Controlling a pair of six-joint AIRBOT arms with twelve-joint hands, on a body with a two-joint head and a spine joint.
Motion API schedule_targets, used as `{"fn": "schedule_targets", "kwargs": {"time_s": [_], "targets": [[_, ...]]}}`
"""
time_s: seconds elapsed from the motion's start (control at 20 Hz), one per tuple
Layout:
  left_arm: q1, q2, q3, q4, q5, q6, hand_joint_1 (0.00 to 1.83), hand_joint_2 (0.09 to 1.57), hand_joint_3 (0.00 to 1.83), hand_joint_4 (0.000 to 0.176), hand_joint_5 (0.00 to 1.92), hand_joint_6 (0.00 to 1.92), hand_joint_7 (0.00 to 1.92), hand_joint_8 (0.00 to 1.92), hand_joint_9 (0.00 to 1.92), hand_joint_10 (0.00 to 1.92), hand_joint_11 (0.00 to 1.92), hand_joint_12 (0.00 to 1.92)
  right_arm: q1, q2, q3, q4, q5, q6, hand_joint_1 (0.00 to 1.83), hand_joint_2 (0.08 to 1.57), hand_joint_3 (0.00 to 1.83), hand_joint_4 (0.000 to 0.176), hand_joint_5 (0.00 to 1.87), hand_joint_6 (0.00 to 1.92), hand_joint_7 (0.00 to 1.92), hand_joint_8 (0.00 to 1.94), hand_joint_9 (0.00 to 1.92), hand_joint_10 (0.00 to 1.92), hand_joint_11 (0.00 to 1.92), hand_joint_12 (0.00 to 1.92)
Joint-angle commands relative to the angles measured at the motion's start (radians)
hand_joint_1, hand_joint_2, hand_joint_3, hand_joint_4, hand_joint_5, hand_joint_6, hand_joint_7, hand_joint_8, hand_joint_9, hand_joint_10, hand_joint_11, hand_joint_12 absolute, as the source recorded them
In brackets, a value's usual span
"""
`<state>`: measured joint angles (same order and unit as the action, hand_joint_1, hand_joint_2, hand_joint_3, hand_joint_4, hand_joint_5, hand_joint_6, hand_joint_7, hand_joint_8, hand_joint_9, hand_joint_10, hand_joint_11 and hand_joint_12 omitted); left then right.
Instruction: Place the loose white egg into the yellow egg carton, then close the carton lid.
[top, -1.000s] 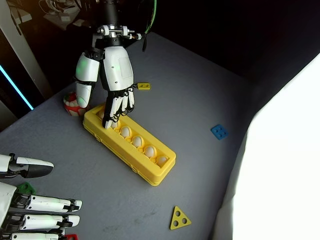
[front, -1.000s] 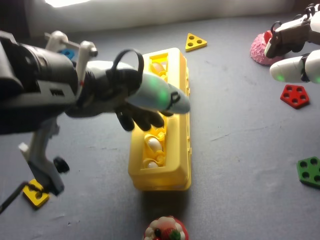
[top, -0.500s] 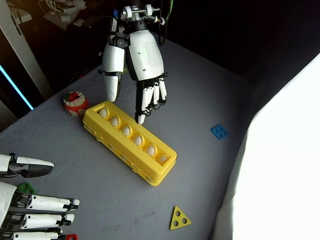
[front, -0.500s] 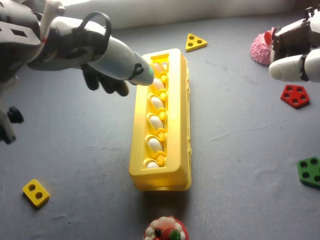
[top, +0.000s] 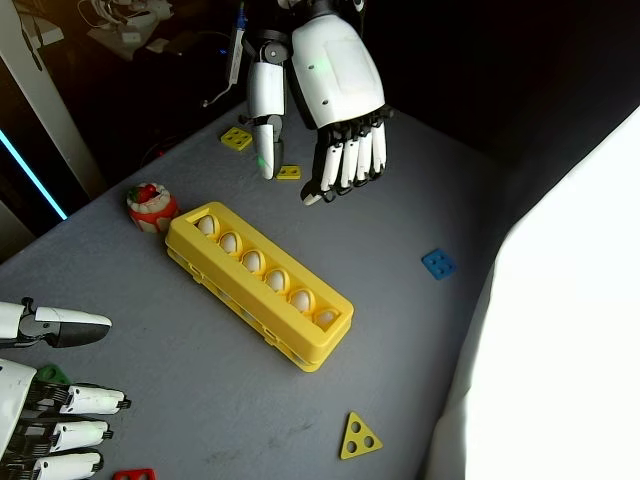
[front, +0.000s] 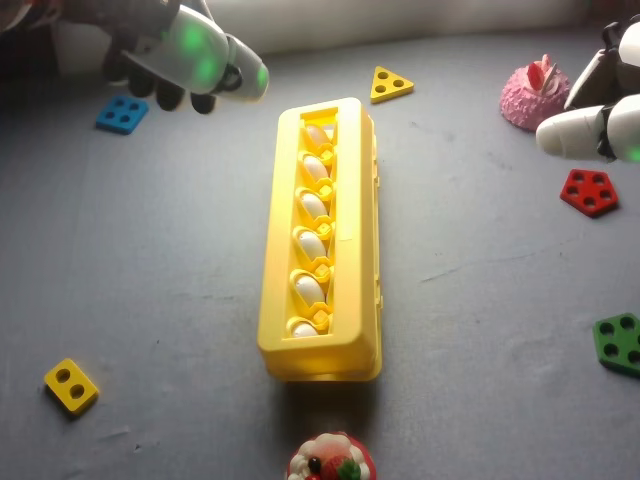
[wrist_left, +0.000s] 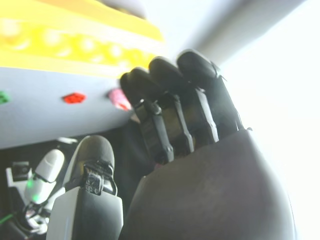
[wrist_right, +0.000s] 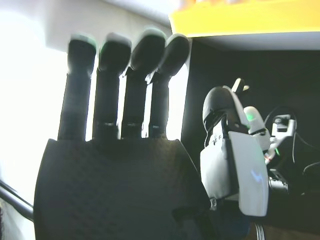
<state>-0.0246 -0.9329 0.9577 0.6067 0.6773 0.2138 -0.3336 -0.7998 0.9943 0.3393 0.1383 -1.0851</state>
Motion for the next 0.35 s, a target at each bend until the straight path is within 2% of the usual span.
{"fn": "schedule_targets", "kwargs": {"time_s": [0.0,0.05,0.1,0.15,0.2,0.25,0.3], "targets": [[-0.019,0.012,0.000,0.053,-0.073,0.004,0.10,1.35,0.00,0.000,0.87,1.20,0.97,1.43,0.90,1.69,0.75,1.90,0.010,0.007,-0.001,0.000,0.109,0.005,0.10,1.35,0.00,0.000,1.19,1.72,1.28,1.78,1.28,1.92,1.27,1.92],[-0.026,0.020,-0.005,0.071,-0.075,0.003,0.08,1.36,0.00,0.000,0.94,1.22,1.03,1.44,0.96,1.71,0.83,1.92,0.010,0.007,-0.001,0.000,0.109,0.005,0.08,1.36,0.01,0.168,1.23,1.70,1.31,1.79,1.33,1.92,1.35,1.92],[-0.032,0.026,-0.011,0.083,-0.074,0.003,0.08,1.36,0.00,0.000,0.94,1.22,1.03,1.44,0.96,1.71,0.83,1.92,0.009,0.007,-0.001,0.000,0.109,0.005,0.08,1.36,0.01,0.168,1.23,1.70,1.31,1.79,1.33,1.92,1.35,1.92],[-0.036,0.032,-0.017,0.092,-0.073,0.001,0.11,1.35,0.00,0.000,0.97,1.51,1.11,1.56,1.08,1.79,1.01,1.92,0.009,0.007,-0.001,0.000,0.109,0.005,0.11,1.40,0.01,0.174,1.27,1.81,1.35,1.91,1.41,1.92,1.45,1.92],[-0.038,0.036,-0.024,0.110,-0.071,-0.019,0.11,1.36,0.00,0.000,0.98,1.60,1.14,1.61,1.11,1.83,1.06,1.92,0.009,0.007,-0.001,0.000,0.109,0.005,0.11,1.41,0.01,0.176,1.28,1.85,1.38,1.94,1.45,1.92,1.48,1.92],[-0.039,0.040,-0.030,0.130,-0.068,-0.043,0.12,1.35,0.00,0.000,0.98,1.68,1.14,1.65,1.13,1.84,1.09,1.92,0.009,0.007,-0.001,0.000,0.109,0.005,0.08,1.42,0.02,0.176,1.27,1.84,1.38,1.94,1.45,1.92,1.49,1.92],[-0.039,0.041,-0.032,0.132,-0.066,-0.052,0.09,1.37,0.00,0.000,0.99,1.68,1.15,1.67,1.14,1.85,1.10,1.92,0.009,0.007,-0.001,0.000,0.109,0.005,0.09,1.42,0.01,0.176,1.26,1.85,1.37,1.94,1.45,1.92,1.49,1.92]]}}
